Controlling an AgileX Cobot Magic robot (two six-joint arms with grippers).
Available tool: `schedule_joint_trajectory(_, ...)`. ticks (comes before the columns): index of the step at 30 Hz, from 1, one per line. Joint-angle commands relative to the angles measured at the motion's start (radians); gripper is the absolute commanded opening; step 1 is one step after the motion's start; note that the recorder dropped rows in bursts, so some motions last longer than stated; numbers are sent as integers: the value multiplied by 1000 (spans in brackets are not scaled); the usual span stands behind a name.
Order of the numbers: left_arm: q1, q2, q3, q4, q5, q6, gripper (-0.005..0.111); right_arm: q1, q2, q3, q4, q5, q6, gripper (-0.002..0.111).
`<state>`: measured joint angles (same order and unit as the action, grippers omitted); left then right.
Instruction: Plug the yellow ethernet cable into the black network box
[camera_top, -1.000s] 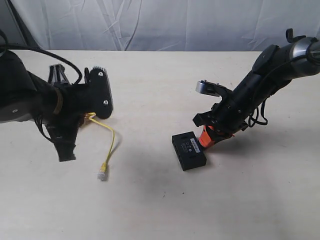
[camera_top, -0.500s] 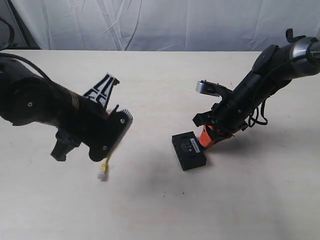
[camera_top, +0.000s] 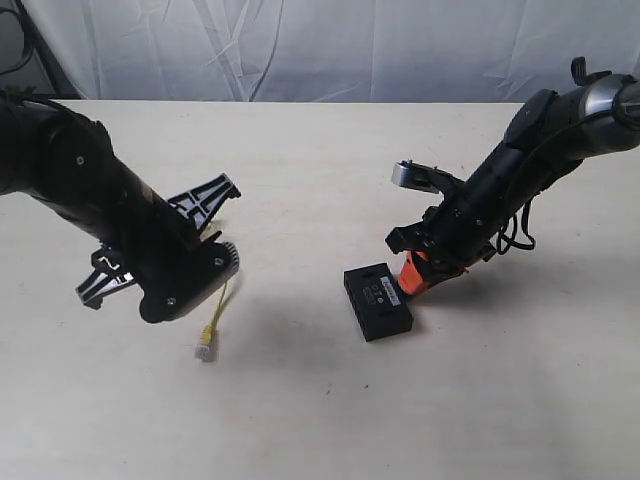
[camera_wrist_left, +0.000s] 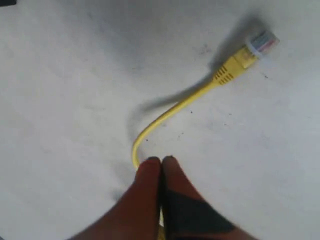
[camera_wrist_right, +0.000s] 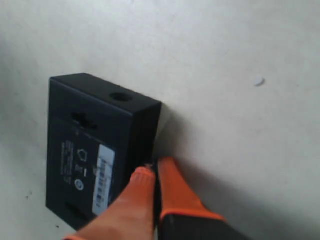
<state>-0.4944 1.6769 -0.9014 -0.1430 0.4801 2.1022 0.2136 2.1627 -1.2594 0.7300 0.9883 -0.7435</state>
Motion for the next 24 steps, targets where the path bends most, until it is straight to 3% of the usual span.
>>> schedule_joint_trajectory(1,1,31,-6,24,13,27,10,-3,7,-2,-18,-30,-12,-1)
schedule_joint_trajectory(6,-6,62,-6,160,5,27,42,-3,7,-2,-18,-30,-12,-1)
schedule_joint_trajectory(8,-6,63,-6,160,5,27,48,-3,7,-2,-18,-30,-12,-1)
schedule_joint_trajectory(24,-75,116,-6,167,-55,27,48,-3,7,-2,-18,-38,-12,-1)
